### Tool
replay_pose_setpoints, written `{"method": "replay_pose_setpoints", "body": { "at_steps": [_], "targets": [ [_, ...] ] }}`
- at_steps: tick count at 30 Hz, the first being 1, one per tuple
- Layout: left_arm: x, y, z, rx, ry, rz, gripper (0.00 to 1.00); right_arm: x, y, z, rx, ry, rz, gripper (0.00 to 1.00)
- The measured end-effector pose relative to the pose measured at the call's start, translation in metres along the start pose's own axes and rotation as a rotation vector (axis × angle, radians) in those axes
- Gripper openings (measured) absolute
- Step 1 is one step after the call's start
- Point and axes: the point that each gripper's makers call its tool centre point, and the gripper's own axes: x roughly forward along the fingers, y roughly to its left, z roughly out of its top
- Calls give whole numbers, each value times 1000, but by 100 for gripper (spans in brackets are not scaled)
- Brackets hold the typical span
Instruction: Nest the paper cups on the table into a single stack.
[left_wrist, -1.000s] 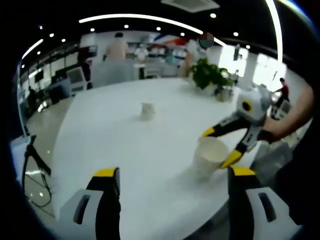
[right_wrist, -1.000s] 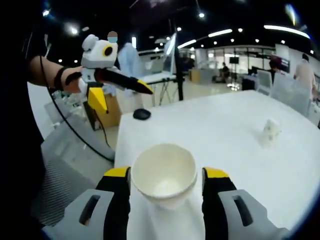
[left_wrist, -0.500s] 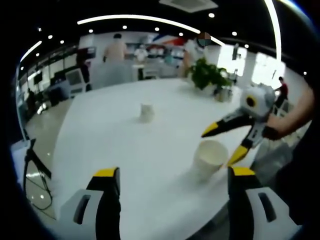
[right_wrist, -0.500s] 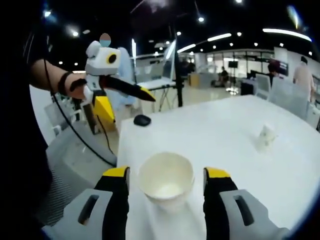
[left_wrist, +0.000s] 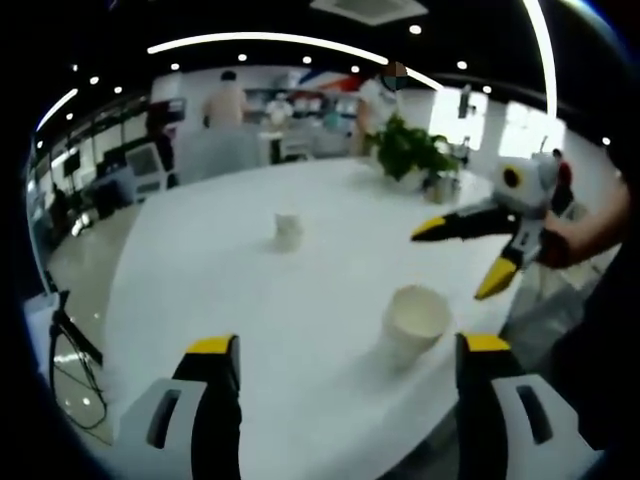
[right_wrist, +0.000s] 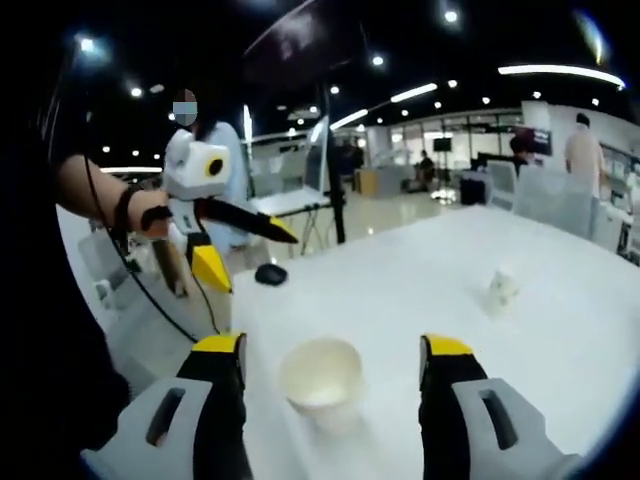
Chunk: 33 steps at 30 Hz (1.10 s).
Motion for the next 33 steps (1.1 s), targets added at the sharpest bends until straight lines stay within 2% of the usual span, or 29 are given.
{"method": "replay_pose_setpoints", "body": {
  "at_steps": [6, 15, 23, 33],
  "targets": [
    [2, -3, 2, 0, -1, -2, 88, -19, -20, 11, 37, -43, -76, 79],
    [4, -4, 7, 9, -2, -9, 88, -45, -44, 8, 56, -53, -155, 83],
    [4, -3, 12, 18, -8, -8, 88, -63, -55, 13, 58, -74, -201, 86],
    [7, -5, 15, 26, -5, -13, 88, -88, -66, 20, 64, -104, -272, 96]
  ]
}}
